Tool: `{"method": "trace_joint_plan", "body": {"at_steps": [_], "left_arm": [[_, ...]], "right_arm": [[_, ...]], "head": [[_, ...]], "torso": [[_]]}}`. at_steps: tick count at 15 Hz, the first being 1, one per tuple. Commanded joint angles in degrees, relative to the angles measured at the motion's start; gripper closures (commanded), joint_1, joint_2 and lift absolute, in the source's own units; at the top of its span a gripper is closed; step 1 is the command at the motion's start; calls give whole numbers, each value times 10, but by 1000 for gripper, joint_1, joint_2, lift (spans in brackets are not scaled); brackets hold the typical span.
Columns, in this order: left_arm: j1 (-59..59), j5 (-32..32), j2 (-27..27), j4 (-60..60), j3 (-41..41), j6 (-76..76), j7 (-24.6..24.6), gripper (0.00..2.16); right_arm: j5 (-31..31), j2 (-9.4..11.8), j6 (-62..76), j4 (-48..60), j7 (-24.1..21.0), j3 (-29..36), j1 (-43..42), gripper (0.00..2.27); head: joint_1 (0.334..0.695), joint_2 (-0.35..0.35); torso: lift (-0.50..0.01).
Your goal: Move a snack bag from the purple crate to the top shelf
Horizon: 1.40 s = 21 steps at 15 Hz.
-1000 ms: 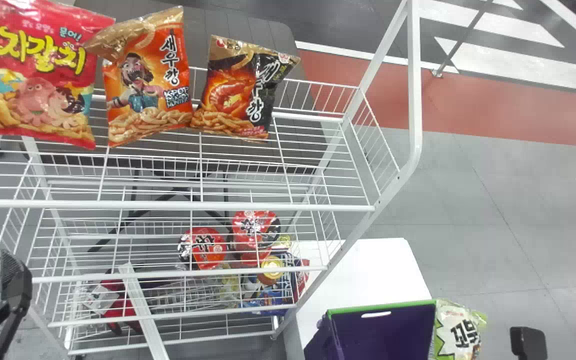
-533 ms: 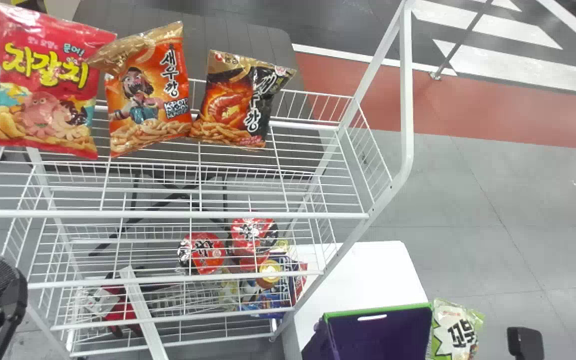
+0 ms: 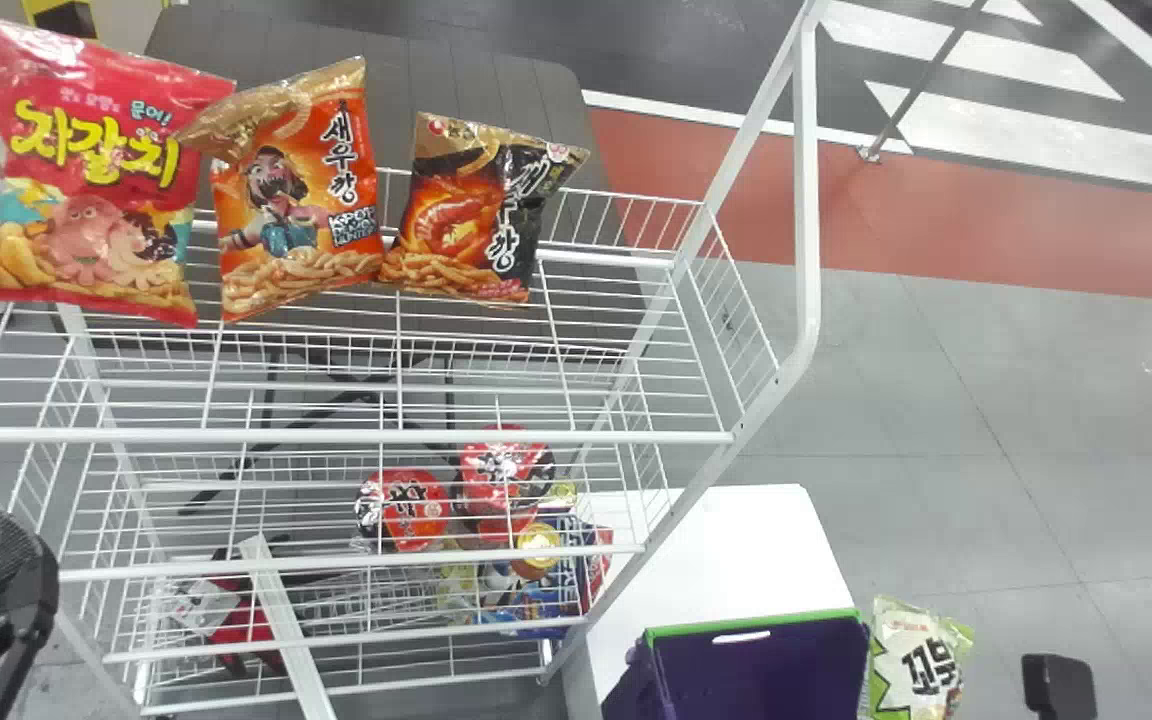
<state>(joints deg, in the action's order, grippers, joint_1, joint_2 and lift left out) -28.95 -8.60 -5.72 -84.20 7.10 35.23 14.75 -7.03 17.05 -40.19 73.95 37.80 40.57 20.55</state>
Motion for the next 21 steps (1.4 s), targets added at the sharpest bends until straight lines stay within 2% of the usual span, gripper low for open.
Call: {"method": "trace_joint_plan", "body": {"at_steps": [1, 3, 8, 11, 13, 17, 21], "left_arm": [[-3, 3, 0, -5, -1, -2, 0, 147], [-3, 4, 1, -6, -1, -13, 0, 147], [-3, 10, 4, -5, 0, -18, 2, 147], [-2, 10, 4, -5, -2, -18, 5, 147], [-2, 10, 4, -5, -2, -18, 7, 147], [-2, 10, 5, -4, -3, -16, 8, 147], [-1, 8, 5, 0, -4, -16, 8, 147]], "right_arm": [[5, -1, 0, 6, 10, 3, 3, 2138], [23, -10, -11, 31, 36, 15, 11, 2138], [37, -86, -162, 219, 166, 86, 35, 2138], [51, -142, -225, 369, 192, 88, 70, 2138], [67, -171, -255, 458, 202, 86, 89, 2138], [87, -171, -333, 612, 202, 49, 116, 2138], [77, -171, -401, 710, 196, -19, 117, 2138]], "head": [[695, -350], [695, -350], [695, -350], [695, -350], [695, -350], [695, -337], [695, -234]], "torso": [[1], [-1], [-1], [-1], [-1], [0], [0]]}}
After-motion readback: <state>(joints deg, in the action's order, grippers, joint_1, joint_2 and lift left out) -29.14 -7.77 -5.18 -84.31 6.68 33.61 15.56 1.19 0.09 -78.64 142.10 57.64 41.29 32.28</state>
